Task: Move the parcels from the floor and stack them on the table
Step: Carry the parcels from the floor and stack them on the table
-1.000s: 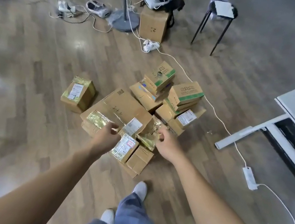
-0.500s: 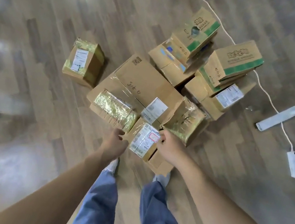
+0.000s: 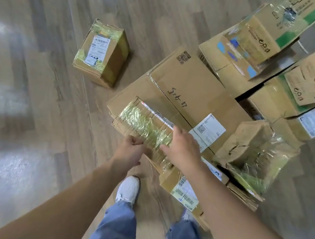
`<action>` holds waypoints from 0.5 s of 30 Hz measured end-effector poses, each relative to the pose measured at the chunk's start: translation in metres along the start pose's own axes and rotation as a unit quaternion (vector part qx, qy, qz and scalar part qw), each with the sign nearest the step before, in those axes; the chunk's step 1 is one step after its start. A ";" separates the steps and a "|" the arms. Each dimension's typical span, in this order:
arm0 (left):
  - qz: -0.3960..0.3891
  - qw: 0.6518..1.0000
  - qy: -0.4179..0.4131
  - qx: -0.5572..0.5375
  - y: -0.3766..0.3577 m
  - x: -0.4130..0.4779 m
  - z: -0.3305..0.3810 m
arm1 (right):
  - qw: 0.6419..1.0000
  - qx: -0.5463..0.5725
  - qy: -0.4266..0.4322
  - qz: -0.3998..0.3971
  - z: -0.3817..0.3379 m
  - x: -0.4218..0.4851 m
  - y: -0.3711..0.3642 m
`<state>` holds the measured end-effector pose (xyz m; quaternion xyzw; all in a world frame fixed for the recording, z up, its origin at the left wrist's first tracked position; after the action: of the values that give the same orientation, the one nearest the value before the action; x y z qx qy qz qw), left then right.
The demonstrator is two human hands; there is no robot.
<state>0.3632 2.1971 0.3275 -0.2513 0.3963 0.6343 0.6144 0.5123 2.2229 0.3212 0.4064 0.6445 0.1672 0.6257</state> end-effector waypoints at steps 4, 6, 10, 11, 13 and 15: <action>-0.006 0.998 -0.015 -0.060 0.003 -0.007 0.016 | 0.997 0.072 -0.021 -0.009 -0.009 -0.003 0.014; 0.003 0.998 -0.034 -0.059 0.007 -0.012 0.028 | 0.995 0.095 -0.023 0.000 -0.011 -0.010 0.022; -0.015 0.996 -0.087 0.003 0.005 -0.013 0.050 | 0.992 0.126 -0.028 -0.006 -0.005 -0.019 0.039; -0.022 0.995 -0.097 0.020 0.001 -0.012 0.053 | 0.992 0.126 -0.027 -0.013 -0.001 -0.020 0.042; -0.032 0.991 -0.107 0.072 -0.009 -0.011 0.058 | 0.992 0.124 -0.021 -0.022 0.007 -0.023 0.047; -0.037 0.978 -0.125 0.163 -0.019 -0.013 0.060 | 0.993 0.116 -0.018 -0.018 0.018 -0.027 0.049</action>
<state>0.3934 2.2365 0.3680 -0.0806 0.4049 0.5645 0.7148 0.5414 2.2278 0.3725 0.4679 0.6553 0.0724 0.5885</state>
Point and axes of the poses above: each hand's wrist, its own x-axis towards the middle knuckle, its own y-axis out of the back of the hand, z = x × y, the point moved 1 cm from there along x, towards the middle knuckle, and after that the axes turned 9 degrees about -y, right-handed, at the moved point
